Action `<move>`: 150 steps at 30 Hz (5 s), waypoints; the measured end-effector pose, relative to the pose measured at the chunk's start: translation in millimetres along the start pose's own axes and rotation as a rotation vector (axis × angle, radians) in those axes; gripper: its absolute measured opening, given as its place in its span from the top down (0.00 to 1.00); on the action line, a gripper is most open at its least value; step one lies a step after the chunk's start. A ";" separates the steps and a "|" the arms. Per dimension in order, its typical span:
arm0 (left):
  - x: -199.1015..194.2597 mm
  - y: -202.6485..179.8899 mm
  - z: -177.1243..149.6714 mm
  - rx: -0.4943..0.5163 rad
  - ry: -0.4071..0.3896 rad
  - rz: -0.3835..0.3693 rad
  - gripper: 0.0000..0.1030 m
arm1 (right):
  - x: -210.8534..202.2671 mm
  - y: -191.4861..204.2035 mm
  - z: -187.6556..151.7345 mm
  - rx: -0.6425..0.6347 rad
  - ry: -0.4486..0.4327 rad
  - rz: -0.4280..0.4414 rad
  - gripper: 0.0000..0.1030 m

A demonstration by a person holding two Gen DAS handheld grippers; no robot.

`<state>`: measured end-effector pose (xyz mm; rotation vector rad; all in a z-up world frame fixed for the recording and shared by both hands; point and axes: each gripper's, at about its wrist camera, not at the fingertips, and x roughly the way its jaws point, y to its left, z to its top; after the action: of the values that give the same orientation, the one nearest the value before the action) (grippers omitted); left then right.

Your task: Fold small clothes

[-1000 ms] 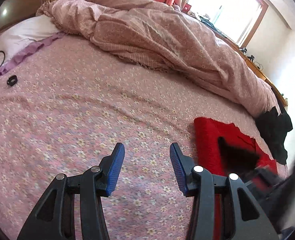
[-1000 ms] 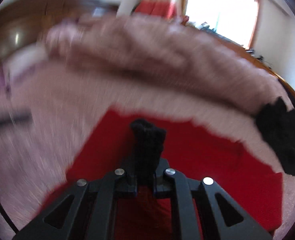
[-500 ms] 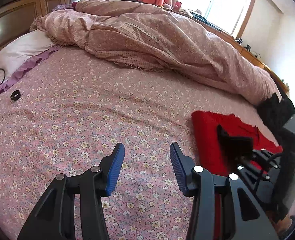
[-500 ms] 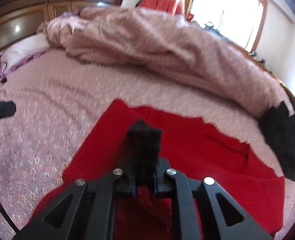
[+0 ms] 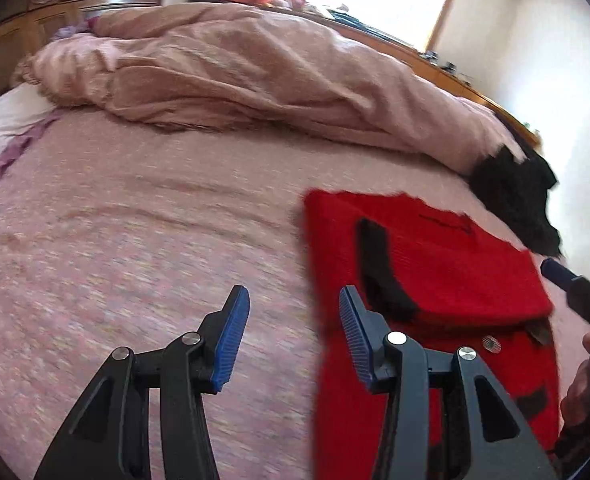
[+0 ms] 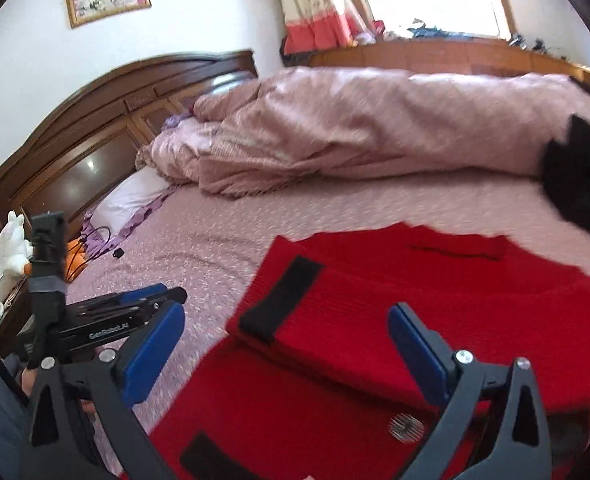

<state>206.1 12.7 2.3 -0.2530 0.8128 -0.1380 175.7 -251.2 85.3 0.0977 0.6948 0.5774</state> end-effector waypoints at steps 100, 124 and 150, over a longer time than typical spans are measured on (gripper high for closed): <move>-99.3 -39.0 10.2 -0.280 0.039 -0.511 0.99 | -213.2 -184.2 -84.0 0.626 -0.119 0.207 0.92; 172.6 21.1 124.3 -0.519 0.165 -0.359 0.84 | 22.5 -370.7 -10.6 0.979 0.009 0.098 0.76; 20.6 -44.4 23.8 -0.138 0.086 -0.114 0.52 | -109.0 -276.8 -137.7 0.942 -0.105 0.129 0.22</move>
<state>236.5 -30.4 15.8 -0.4264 0.8953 -0.2012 151.4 -555.9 -33.2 1.0477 0.8139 0.3222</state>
